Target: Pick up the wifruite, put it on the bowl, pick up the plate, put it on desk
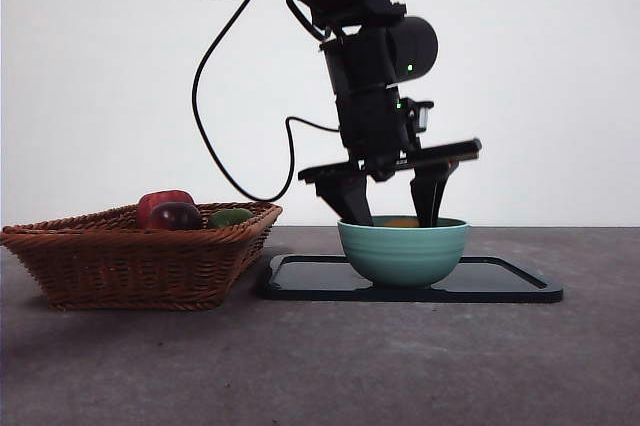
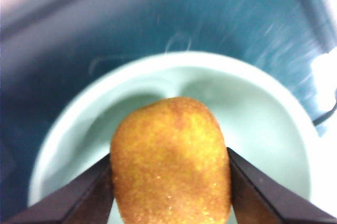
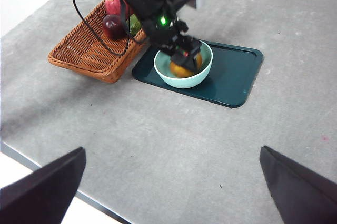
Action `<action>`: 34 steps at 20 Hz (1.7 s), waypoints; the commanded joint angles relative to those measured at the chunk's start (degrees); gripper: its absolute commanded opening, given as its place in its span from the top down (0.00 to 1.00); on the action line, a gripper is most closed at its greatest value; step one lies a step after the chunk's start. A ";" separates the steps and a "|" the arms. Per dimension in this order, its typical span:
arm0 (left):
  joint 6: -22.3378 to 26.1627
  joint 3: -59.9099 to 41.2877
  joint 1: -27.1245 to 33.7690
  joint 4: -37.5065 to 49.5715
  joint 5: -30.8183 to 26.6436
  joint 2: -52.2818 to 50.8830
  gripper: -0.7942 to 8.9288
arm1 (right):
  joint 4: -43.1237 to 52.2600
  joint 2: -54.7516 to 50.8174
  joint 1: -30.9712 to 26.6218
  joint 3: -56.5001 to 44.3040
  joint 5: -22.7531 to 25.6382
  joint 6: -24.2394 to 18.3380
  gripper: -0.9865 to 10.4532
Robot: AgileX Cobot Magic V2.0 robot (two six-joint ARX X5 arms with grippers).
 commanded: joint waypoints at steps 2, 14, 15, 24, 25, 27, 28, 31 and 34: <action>1.18 8.09 -0.28 -3.76 -0.17 1.73 0.67 | 0.35 -0.04 0.35 0.59 0.04 0.37 0.43; 3.04 28.48 -0.26 -23.37 -0.15 -2.03 0.67 | 0.31 -0.04 0.35 0.59 0.46 0.39 0.43; 3.02 28.28 -0.26 -23.47 -0.04 -3.34 0.67 | 0.31 -0.04 0.35 0.59 0.44 0.39 0.43; 4.98 6.56 -0.15 -23.67 -2.69 -27.43 0.67 | 0.33 -0.04 0.35 0.59 0.46 0.39 0.43; 4.96 2.80 -0.15 -23.67 -4.66 -30.99 0.67 | 0.33 -0.04 0.33 0.59 0.46 0.39 0.43; 4.39 -3.48 0.26 -23.67 -6.49 -37.20 0.67 | 0.33 -0.04 0.35 0.59 0.46 0.42 0.43; 4.13 -6.38 0.94 -23.65 -6.49 -40.22 0.67 | 0.33 -0.04 0.35 0.59 0.44 0.42 0.43; 1.99 -14.36 3.50 -23.65 -6.58 -47.95 0.67 | 0.33 -0.04 0.35 0.59 0.44 0.42 0.43; 0.90 -23.08 6.84 -23.65 -6.64 -53.72 0.67 | 0.33 -0.04 0.35 0.59 0.42 0.44 0.43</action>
